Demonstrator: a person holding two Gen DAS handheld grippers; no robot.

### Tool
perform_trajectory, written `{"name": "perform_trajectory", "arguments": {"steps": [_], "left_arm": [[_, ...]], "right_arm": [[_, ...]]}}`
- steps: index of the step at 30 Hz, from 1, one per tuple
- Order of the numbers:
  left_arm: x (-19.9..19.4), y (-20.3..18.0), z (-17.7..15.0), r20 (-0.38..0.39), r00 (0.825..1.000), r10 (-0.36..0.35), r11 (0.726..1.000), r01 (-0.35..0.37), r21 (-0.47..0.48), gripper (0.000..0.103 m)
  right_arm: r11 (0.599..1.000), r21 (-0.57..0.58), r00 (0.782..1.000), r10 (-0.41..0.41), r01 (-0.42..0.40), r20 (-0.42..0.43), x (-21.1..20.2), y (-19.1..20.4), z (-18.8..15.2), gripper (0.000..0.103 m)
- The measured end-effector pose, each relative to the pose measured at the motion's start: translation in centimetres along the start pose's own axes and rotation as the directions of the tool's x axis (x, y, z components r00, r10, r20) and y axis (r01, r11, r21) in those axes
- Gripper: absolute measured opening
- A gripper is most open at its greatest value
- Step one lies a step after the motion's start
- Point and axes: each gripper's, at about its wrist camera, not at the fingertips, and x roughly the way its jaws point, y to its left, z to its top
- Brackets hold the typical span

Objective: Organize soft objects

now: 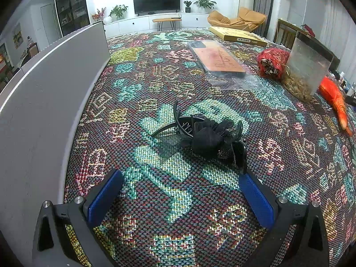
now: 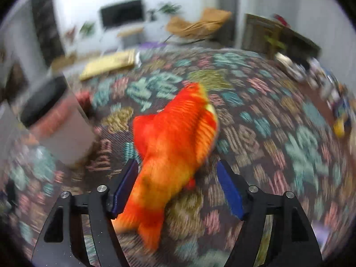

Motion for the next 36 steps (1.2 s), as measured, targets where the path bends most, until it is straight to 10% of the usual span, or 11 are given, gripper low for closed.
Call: {"name": "perform_trajectory", "arguments": {"steps": [7, 27, 36], "left_arm": [[0.0, 0.0, 0.0, 0.000, 1.000, 0.000, 1.000, 0.000, 0.000, 0.103], [-0.6, 0.1, -0.7, -0.018, 1.000, -0.003, 1.000, 0.003, -0.006, 0.103], [-2.5, 0.9, -1.7, 0.020, 0.989, -0.146, 0.981, 0.148, -0.122, 0.103]], "right_arm": [[0.991, -0.004, 0.988, -0.133, 0.134, -0.075, -0.5, 1.5, -7.5, 0.083], [0.990, 0.028, 0.987, -0.134, 0.137, -0.083, 0.4, 0.8, -7.7, 0.091], [0.990, 0.027, 0.987, -0.134, 0.137, -0.083, 0.4, 0.9, -7.7, 0.091]]}}
